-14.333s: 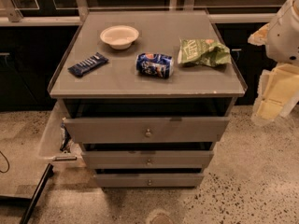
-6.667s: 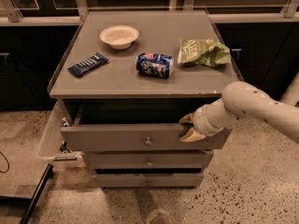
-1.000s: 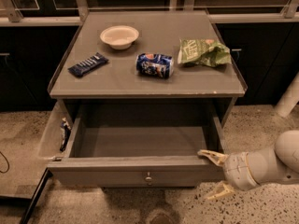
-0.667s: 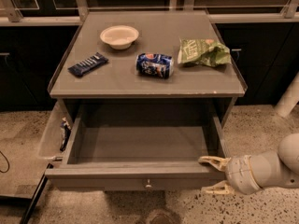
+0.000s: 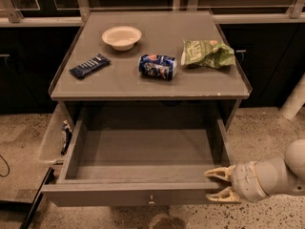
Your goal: Open top drawer
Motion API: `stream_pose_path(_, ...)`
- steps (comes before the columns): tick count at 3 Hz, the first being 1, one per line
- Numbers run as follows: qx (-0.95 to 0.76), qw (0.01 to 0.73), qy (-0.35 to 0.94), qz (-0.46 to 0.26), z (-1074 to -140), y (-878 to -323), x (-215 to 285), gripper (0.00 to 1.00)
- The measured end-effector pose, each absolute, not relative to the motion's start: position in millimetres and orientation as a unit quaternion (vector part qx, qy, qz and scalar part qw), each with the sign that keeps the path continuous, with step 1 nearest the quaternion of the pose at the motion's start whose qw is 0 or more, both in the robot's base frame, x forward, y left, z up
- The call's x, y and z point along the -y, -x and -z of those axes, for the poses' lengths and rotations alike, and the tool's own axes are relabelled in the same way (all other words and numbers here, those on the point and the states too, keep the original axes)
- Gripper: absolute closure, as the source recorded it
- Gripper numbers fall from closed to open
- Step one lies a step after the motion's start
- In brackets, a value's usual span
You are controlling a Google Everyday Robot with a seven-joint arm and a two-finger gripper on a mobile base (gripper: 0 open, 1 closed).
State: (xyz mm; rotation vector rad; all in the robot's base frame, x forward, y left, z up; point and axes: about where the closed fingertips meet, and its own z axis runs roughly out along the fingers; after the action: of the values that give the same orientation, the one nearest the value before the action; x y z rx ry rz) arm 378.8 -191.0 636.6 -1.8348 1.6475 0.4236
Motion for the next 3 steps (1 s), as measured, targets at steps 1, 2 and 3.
stream_pose_path(1,-0.625,0.314,0.696,-0.161,-636.6,-378.8,190.9,0.63)
stream_pose_path(2,-0.625,0.314,0.696,-0.161,-636.6,-378.8,190.9,0.39)
stream_pose_path(3,-0.625,0.31,0.698,-0.164,-632.8,-379.9,188.5,0.16)
